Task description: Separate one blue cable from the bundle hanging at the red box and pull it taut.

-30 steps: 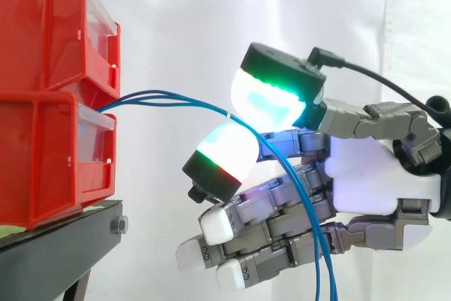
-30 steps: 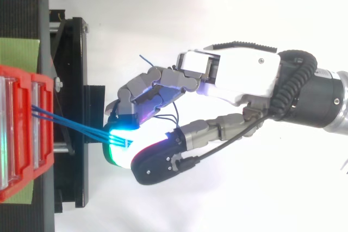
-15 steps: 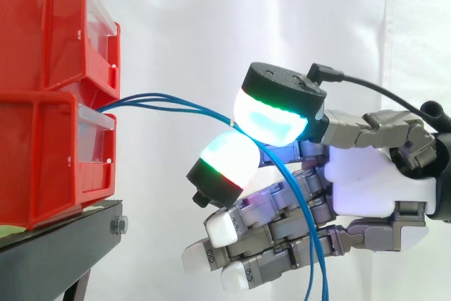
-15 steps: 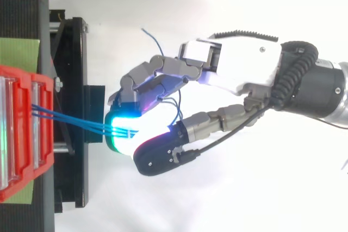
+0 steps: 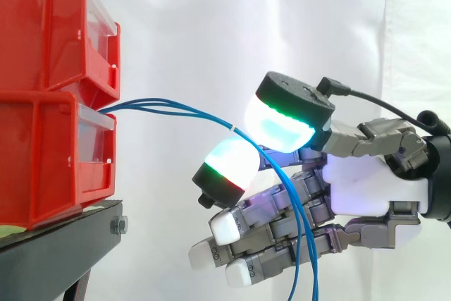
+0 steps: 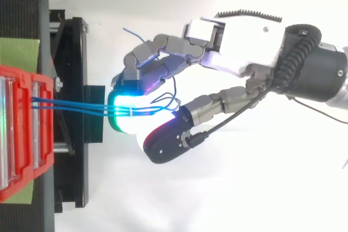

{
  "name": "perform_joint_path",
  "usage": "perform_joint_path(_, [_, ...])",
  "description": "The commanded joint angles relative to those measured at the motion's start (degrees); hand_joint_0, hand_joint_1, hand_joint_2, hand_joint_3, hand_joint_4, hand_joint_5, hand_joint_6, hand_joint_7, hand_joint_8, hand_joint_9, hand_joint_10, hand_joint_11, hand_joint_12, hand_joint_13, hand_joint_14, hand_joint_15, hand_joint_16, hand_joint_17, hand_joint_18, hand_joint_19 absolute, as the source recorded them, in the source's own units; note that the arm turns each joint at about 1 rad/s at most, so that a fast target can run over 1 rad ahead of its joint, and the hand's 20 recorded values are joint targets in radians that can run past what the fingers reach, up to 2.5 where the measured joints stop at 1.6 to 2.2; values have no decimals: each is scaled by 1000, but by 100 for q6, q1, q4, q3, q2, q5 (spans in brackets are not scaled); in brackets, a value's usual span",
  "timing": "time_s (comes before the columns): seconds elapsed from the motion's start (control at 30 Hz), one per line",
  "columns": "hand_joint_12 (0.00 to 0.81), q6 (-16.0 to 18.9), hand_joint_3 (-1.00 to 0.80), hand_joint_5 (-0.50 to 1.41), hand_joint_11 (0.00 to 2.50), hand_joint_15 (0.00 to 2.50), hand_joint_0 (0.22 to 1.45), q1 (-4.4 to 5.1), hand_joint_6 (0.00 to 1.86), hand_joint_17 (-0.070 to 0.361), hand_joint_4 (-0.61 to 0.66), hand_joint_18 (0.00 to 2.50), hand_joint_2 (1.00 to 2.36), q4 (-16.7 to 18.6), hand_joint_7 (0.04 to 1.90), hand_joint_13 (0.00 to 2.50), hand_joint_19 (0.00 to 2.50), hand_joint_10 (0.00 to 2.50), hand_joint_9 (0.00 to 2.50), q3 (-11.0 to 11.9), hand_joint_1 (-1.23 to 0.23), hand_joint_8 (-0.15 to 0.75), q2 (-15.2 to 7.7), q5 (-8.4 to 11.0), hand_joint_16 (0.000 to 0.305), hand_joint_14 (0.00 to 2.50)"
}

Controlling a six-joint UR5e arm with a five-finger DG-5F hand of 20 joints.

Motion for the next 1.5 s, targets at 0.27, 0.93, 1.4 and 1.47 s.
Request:
perform_joint_path(0.27, [288,-6,-345,-166,496,129,612,-10,900,77,134,458,1013,-1,1127,513,255,15,833,0,-622,313,1,8,34,5])
perform_joint_path(0.93, [286,11,-500,-169,508,129,583,-19,910,80,171,478,1000,-1,1093,509,243,15,828,0,-819,302,1,-1,36,4])
perform_joint_path(1.4, [284,11,-325,-170,516,121,631,-19,905,76,121,464,1016,-1,1076,511,258,15,861,35,-670,309,9,-1,34,4])
perform_joint_path(1.47, [286,11,-194,-172,530,120,647,-19,915,77,84,477,1022,-10,1156,516,246,16,881,53,-778,318,1,8,34,5])
